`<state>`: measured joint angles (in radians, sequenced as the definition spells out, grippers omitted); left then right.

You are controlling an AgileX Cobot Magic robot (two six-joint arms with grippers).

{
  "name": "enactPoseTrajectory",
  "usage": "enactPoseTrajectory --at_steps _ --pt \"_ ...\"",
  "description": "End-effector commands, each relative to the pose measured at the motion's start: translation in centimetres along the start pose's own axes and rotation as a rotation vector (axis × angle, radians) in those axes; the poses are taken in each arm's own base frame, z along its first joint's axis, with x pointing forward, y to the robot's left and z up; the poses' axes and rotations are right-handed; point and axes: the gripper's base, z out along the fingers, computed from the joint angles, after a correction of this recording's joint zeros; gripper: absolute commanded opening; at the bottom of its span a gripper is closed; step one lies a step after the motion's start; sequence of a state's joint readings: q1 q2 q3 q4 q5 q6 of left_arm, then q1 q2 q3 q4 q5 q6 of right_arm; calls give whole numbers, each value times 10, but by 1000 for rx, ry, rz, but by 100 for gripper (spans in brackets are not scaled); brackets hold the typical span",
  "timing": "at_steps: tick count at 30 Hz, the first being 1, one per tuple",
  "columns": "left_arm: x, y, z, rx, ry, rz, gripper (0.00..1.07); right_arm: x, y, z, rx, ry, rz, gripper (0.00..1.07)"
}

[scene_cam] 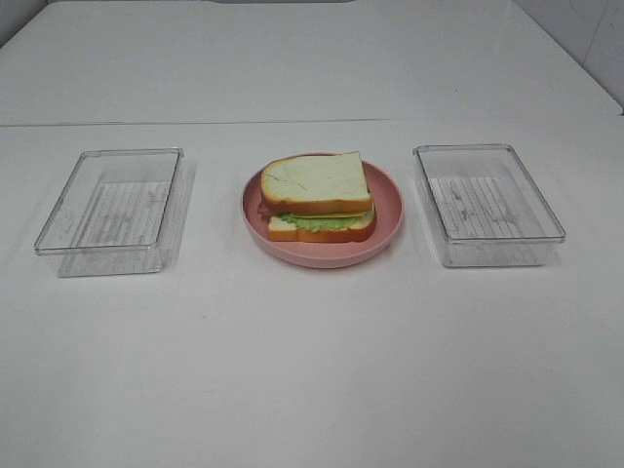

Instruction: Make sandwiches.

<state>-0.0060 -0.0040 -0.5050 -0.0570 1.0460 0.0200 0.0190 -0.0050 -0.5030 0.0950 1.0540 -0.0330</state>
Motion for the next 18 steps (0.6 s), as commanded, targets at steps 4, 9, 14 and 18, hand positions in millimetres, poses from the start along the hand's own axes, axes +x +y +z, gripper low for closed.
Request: enactPoseTrajectory --at_steps 4,9,14,18 --pt "1 0 -1 4 -26 -7 82 1 0 -1 2 -18 -6 98" --pt "2 -1 -2 11 -29 -10 82 1 0 -1 3 -18 -7 98" --pt "2 -1 -2 9 -29 -13 82 1 0 -1 3 -18 -7 98" --pt "2 -1 -2 -5 -30 -21 82 1 0 -1 3 -18 -7 98"
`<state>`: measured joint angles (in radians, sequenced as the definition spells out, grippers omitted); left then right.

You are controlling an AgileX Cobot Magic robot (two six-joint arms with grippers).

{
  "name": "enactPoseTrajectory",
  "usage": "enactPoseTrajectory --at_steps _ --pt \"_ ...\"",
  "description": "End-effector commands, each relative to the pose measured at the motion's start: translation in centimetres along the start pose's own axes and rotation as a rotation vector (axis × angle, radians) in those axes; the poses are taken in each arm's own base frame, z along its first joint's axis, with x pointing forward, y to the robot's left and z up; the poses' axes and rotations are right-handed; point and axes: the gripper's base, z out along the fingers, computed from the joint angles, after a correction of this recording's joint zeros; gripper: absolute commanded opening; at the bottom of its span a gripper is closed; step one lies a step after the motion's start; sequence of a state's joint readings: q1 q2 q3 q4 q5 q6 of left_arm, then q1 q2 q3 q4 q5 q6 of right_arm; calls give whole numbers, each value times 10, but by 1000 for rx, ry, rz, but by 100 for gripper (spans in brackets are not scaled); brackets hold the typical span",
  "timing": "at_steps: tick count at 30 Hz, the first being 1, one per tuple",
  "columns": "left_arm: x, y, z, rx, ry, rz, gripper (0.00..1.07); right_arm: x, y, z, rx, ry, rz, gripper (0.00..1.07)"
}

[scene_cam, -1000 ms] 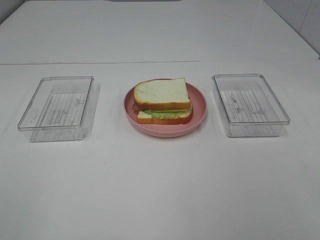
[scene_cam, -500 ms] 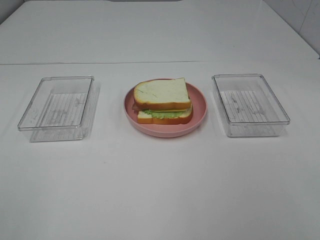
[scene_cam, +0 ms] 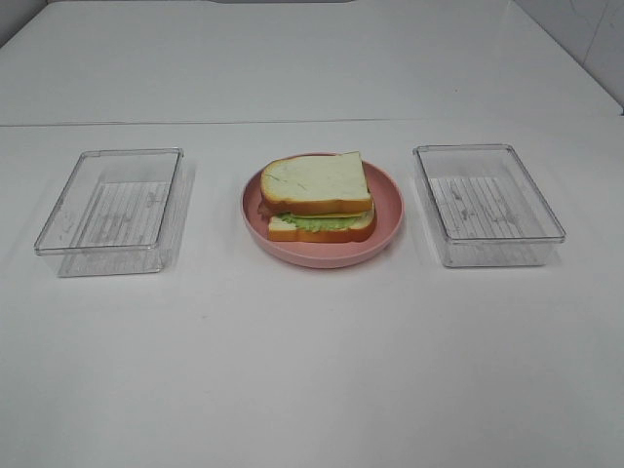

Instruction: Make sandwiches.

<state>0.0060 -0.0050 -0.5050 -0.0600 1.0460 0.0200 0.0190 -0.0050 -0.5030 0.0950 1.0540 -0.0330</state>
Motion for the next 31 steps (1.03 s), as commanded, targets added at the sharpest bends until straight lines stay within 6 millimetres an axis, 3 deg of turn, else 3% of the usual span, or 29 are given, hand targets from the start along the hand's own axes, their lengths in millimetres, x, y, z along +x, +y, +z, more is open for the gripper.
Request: enactPoseTrajectory --at_steps 1,31 --pt "2 -1 -2 3 -28 -15 82 1 0 -1 3 -18 -7 98" --pt "2 -1 -2 3 -28 -15 82 1 0 -1 3 -18 -7 98"
